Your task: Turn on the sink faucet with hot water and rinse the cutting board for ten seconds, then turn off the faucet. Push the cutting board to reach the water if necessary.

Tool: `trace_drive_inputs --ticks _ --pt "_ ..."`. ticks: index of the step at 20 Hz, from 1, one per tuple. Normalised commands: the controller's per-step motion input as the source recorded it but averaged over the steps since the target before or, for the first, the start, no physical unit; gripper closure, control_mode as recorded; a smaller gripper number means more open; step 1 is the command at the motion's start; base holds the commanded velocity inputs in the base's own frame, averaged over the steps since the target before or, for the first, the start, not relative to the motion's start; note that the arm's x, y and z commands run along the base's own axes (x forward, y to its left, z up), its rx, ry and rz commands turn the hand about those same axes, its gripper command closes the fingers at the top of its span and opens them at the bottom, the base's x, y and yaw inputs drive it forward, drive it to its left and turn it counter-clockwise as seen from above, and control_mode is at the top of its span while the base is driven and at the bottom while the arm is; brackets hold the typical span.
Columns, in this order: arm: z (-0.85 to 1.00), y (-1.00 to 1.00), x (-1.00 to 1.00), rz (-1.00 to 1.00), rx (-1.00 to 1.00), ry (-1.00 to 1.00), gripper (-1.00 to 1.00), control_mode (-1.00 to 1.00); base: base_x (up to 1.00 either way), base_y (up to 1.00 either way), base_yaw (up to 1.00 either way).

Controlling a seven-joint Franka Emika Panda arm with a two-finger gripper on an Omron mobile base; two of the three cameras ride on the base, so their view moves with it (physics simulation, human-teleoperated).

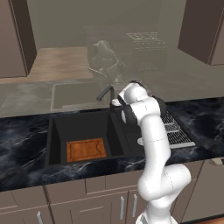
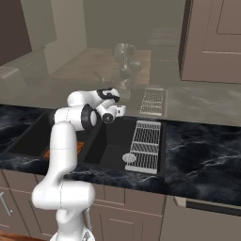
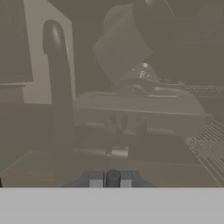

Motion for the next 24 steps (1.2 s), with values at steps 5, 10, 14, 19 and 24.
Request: trace_drive_inputs --ticks 5,10,14,19,24 --pt "0.0 -0.08 0.0 0.0 0.0 0.0 1.0 -1.0 0.0 0.0 0.0" --pt "0.0 -0.28 0.0 0.0 0.0 0.0 1.0 -1.0 0.0 0.0 0.0" --pt "0.0 -0.42 0.0 0.0 0.0 0.0 1.0 -1.0 0.0 0.0 0.0" --pt "0.0 -0.5 0.0 0.0 0.0 0.0 1.0 -1.0 0.0 0.0 0.0" --pt "0.0 -0.55 0.0 0.0 0.0 0.0 1.0 -1.0 0.0 0.0 0.0"
